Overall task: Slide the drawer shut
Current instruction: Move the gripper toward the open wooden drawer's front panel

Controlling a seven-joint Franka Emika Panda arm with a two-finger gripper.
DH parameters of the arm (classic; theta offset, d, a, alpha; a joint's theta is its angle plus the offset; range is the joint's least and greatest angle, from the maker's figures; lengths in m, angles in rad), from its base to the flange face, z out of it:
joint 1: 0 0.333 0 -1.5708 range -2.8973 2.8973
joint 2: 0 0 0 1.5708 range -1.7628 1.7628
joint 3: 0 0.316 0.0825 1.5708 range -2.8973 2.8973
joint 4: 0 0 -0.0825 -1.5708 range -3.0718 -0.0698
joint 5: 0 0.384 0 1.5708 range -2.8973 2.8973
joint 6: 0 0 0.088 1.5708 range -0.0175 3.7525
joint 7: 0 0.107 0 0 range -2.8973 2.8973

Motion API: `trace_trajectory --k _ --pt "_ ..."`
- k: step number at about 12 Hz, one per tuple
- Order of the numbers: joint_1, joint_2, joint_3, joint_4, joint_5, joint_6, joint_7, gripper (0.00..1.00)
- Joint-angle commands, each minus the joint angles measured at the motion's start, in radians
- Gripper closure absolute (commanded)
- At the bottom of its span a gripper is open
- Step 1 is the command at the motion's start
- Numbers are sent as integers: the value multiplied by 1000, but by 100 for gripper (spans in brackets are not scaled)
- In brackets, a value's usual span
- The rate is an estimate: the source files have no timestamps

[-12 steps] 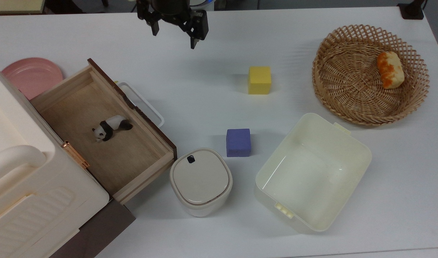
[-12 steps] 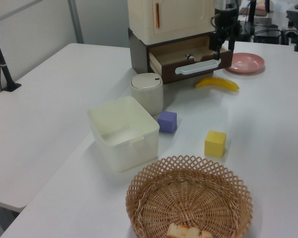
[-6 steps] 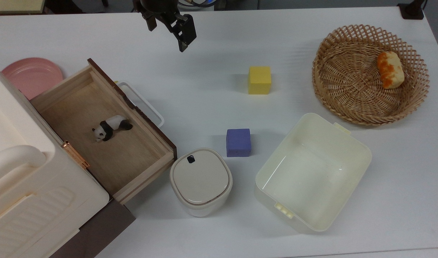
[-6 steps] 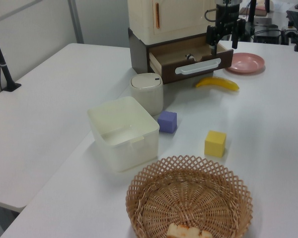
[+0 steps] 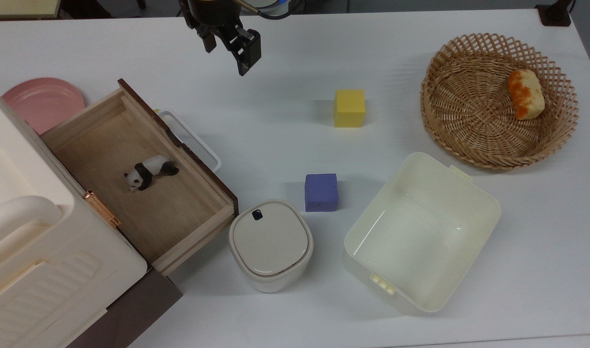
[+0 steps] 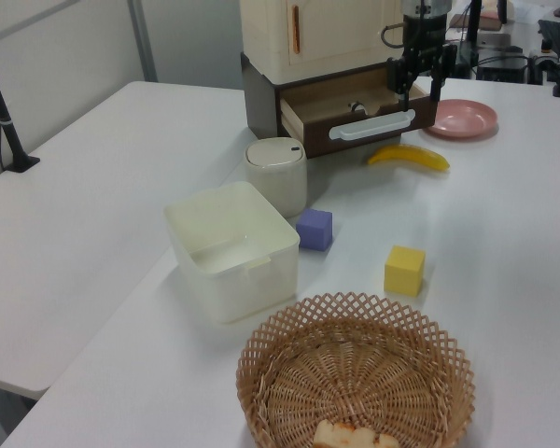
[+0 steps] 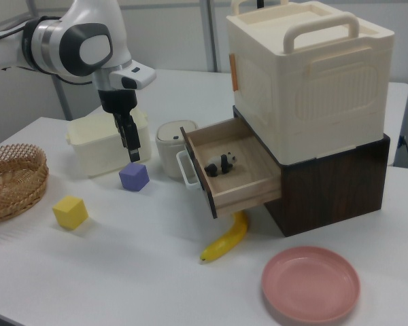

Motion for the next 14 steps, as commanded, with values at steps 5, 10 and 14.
trace_trajectory --k 5,10,14 --pt "-19 50 -4 -13 48 118 17 77" --pt "-40 133 -5 -4 28 182 11 78" --pt "-74 182 -34 25 3 272 2 78"
